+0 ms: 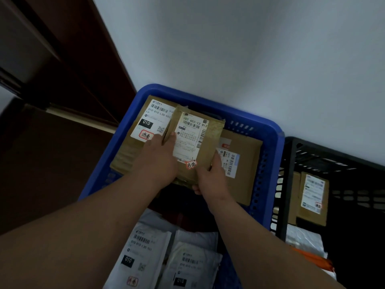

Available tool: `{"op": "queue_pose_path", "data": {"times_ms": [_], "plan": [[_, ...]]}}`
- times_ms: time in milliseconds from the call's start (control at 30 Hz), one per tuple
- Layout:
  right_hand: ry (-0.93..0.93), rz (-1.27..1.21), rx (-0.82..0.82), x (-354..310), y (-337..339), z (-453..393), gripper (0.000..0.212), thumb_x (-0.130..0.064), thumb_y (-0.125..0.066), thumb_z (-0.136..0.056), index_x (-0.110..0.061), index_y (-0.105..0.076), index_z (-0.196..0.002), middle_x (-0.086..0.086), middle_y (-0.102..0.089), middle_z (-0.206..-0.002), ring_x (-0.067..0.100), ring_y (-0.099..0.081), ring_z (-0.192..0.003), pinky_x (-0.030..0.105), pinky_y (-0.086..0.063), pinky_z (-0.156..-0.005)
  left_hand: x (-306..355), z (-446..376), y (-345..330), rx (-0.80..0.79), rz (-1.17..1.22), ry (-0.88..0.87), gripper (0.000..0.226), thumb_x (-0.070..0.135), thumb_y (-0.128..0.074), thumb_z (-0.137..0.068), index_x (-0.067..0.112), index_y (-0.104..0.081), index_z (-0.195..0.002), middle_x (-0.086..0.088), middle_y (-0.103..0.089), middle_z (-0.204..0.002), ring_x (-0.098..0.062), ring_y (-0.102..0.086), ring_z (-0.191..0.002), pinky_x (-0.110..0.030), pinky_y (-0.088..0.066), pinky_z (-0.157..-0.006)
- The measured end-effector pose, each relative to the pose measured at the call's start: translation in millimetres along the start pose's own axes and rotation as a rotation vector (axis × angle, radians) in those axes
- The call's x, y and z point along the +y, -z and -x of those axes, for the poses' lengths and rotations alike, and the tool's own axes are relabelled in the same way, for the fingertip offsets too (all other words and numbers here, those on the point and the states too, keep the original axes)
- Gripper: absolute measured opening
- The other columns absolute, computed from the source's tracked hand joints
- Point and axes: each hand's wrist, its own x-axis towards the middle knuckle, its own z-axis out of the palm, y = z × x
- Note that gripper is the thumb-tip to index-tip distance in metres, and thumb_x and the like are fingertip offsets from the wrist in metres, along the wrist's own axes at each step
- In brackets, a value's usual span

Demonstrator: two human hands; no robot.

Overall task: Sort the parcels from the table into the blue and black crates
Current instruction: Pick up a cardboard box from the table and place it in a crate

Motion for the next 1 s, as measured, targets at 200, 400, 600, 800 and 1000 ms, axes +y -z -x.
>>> {"op": "queue_pose_path", "data": {"times_ms": [200,400,600,800,1000], "plan": [[-0.044,-0.176,-0.076,-8.5,6.0,14.6,0.052,-0.024,-0.055,-0.097,-0.047,-0.036,-0.139,-0.018,-0.063,-0.116,0.007,-0.064,-0.100,0.026,-0.057,-0.067,3.0,16.5,6.8,0.191,0.268,0.008,0.066,0.029,-0.052,-0.094,0.022,-0.023,-0.153,-0.008,-0.039,-0.127,-0.022,-0.038,-0.118,-0.035,-0.036,-0.104],[-0.091,-0.296,-0.094,-22.6,22.9,24.5,0.056,-0.029,-0.059,-0.094,-0.053,-0.037,-0.139,-0.015,-0.063,-0.124,0.013,-0.063,-0.108,0.028,-0.051,-0.067,24.0,23.0,35.6,0.221,0.748,0.118,0.053,0.020,-0.053,-0.097,0.020,-0.037,-0.148,0.007,-0.039,-0.132,-0.004,-0.045,-0.113,-0.010,-0.035,-0.089],[-0.051,-0.405,-0.046,-34.4,42.6,29.5,0.045,-0.028,-0.060,-0.093,-0.050,-0.048,-0.130,-0.014,-0.067,-0.116,0.016,-0.064,-0.104,0.028,-0.047,-0.069,49.7,26.0,48.8,0.270,0.817,0.065,0.043,0.018,-0.054,-0.097,0.018,-0.051,-0.139,0.023,-0.045,-0.109,0.013,-0.052,-0.091,0.004,-0.041,-0.065],[0.023,-0.283,0.220,-17.5,76.6,46.7,0.042,-0.031,-0.063,-0.091,-0.038,-0.052,-0.131,-0.010,-0.063,-0.120,0.013,-0.062,-0.104,0.042,-0.055,-0.089,72.7,43.5,22.2,0.133,0.800,-0.013,0.032,0.030,-0.054,-0.097,0.054,-0.058,-0.118,0.022,-0.057,-0.104,0.009,-0.056,-0.090,-0.011,-0.043,-0.074],[0.046,0.332,0.303,-0.4,94.3,49.0,0.063,-0.034,-0.059,-0.091,-0.030,-0.026,-0.145,0.004,-0.047,-0.133,0.015,-0.054,-0.095,0.038,-0.050,-0.086,86.7,42.4,-14.3,-0.134,0.812,0.073,0.036,0.020,-0.052,-0.100,0.041,-0.057,-0.129,0.011,-0.064,-0.121,-0.001,-0.062,-0.099,-0.024,-0.053,-0.092]]}}
